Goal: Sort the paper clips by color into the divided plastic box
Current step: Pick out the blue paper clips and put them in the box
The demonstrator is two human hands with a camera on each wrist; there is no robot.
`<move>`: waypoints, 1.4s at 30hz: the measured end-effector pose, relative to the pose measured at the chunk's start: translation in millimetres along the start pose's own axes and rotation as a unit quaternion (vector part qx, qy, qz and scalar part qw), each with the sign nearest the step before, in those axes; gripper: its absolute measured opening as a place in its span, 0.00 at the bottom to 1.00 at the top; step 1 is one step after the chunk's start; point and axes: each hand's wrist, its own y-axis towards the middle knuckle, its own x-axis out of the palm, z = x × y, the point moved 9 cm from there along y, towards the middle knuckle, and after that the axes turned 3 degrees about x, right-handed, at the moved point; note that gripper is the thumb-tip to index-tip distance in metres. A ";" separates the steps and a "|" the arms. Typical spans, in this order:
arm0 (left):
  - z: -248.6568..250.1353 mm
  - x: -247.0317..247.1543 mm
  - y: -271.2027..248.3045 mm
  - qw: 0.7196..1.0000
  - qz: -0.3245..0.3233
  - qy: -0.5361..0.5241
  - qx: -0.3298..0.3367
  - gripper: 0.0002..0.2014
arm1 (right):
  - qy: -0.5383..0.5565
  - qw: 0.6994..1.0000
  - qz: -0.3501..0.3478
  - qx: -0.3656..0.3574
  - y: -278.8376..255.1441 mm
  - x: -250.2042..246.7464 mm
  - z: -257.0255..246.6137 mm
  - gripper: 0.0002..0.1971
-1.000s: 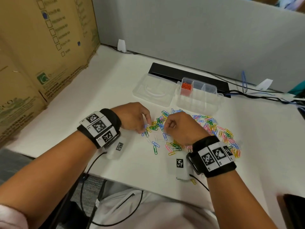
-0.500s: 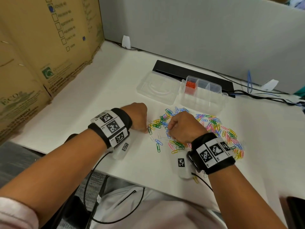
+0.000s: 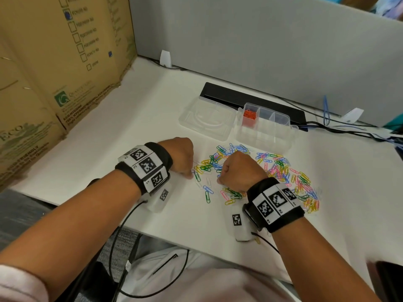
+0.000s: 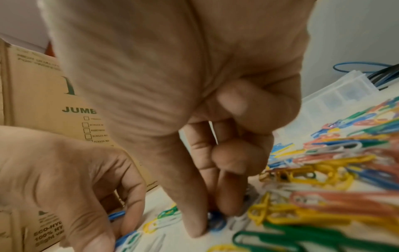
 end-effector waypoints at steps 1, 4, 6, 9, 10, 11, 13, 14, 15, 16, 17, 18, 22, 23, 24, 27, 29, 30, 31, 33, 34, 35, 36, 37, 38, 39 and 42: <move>0.9 0.9 0.0 1.000 -0.005 0.000 0.002 0.17 | -0.003 1.000 -0.006 -0.003 0.7 1.2 -1.3 0.07; 0.3 3.9 -1.3 1.000 -0.019 -0.002 -0.001 0.15 | -0.019 1.000 -0.018 -0.012 0.3 3.1 -4.8 0.05; -1.7 6.0 -2.3 0.999 -0.024 -0.021 -0.009 0.11 | -0.033 0.999 -0.019 -0.019 -1.0 3.7 -7.6 0.04; -2.9 5.2 -3.5 0.999 -0.017 -0.049 -0.012 0.11 | -0.047 0.998 -0.017 -0.032 -4.0 4.3 -12.1 0.04; -2.3 3.8 -3.8 0.998 -0.011 -0.062 -0.008 0.10 | -0.051 0.998 -0.015 -0.036 -5.0 3.9 -13.3 0.04; -1.5 2.3 -4.1 0.997 -0.005 -0.079 -0.003 0.09 | -0.053 0.998 -0.014 -0.039 -5.8 3.7 -13.7 0.04; -1.0 1.8 -3.4 0.990 0.000 -0.142 0.000 0.03 | -0.049 0.998 -0.009 -0.048 -6.2 1.7 -13.7 0.04; -0.7 3.0 -3.2 0.983 -0.004 -0.185 -0.004 0.03 | -0.045 0.998 -0.006 -0.052 -6.0 0.5 -13.3 0.04; -0.4 4.7 -2.3 0.975 -0.010 -0.222 -0.008 0.04 | -0.040 0.998 -0.006 -0.054 -5.5 -0.3 -12.4 0.04; 0.5 6.1 -0.9 0.968 -0.016 -0.249 -0.010 0.06 | -0.036 0.998 -0.007 -0.055 -5.2 -1.0 -11.4 0.05; 2.1 7.1 0.5 0.963 -0.021 -0.268 -0.010 0.08 | -0.034 0.998 -0.009 -0.055 -4.8 -1.0 -10.3 0.05; 4.8 7.5 1.2 0.958 -0.026 -0.285 -0.006 0.09 | -0.034 0.998 -0.013 -0.057 -4.6 -0.7 -9.7 0.06; 19.9 14.5 -0.5 0.952 -0.047 -0.302 0.024 0.08 | -0.024 0.997 -0.032 -0.062 -5.9 -0.5 -8.0 0.05; 23.8 17.6 -1.3 0.956 -0.050 -0.285 0.038 0.07 | -0.024 0.997 -0.037 -0.063 -6.9 -0.4 -7.3 0.06; 28.5 20.5 -1.3 0.961 -0.054 -0.265 0.059 0.05 | -0.025 0.997 -0.040 -0.067 -8.1 -0.9 -7.4 0.06; 46.5 33.8 -4.1 0.966 -0.085 -0.214 0.119 0.04 | -0.034 0.995 -0.044 -0.086 -10.4 -1.5 -9.2 0.02; 56.2 36.5 -4.0 0.973 -0.076 -0.173 0.136 0.06 | -0.040 0.993 -0.046 -0.104 -11.1 -1.6 -11.6 0.03; 59.6 35.4 -3.1 0.976 -0.064 -0.154 0.140 0.06 | -0.047 0.992 -0.047 -0.111 -11.2 -1.3 -12.4 0.04; 61.8 34.0 -2.1 0.979 -0.053 -0.138 0.141 0.06 | -0.055 0.991 -0.047 -0.114 -11.1 -1.2 -12.5 0.04; 60.6 31.7 -1.1 0.985 -0.043 -0.104 0.135 0.06 | -0.068 0.990 -0.050 -0.116 -11.7 -0.3 -11.6 0.04; 59.1 30.5 -0.9 0.987 -0.040 -0.086 0.130 0.06 | -0.071 0.989 -0.049 -0.118 -11.2 0.0 -10.3 0.04; 57.2 29.3 -0.7 0.989 -0.037 -0.069 0.125 0.06 | -0.070 0.989 -0.049 -0.119 -10.5 0.2 -8.3 0.06; 55.8 28.1 -0.1 0.991 -0.032 -0.055 0.119 0.05 | -0.059 0.990 -0.051 -0.117 -9.1 -0.6 -5.3 0.07; 54.9 27.3 -0.3 0.993 -0.027 -0.040 0.112 0.04 | -0.038 0.992 -0.053 -0.110 -7.4 -2.0 -0.6 0.07; 54.1 26.6 -0.7 0.994 -0.021 -0.024 0.101 0.04 | -0.007 0.993 -0.056 -0.102 -5.6 -4.7 4.8 0.06; 53.8 26.4 -0.8 0.995 -0.017 -0.012 0.094 0.05 | 0.029 0.994 -0.057 -0.094 -4.5 -8.1 10.4 0.06; 51.7 30.5 0.0 0.995 -0.029 -0.003 0.090 0.08 | 0.143 0.986 -0.049 -0.064 -4.1 -21.0 30.5 0.06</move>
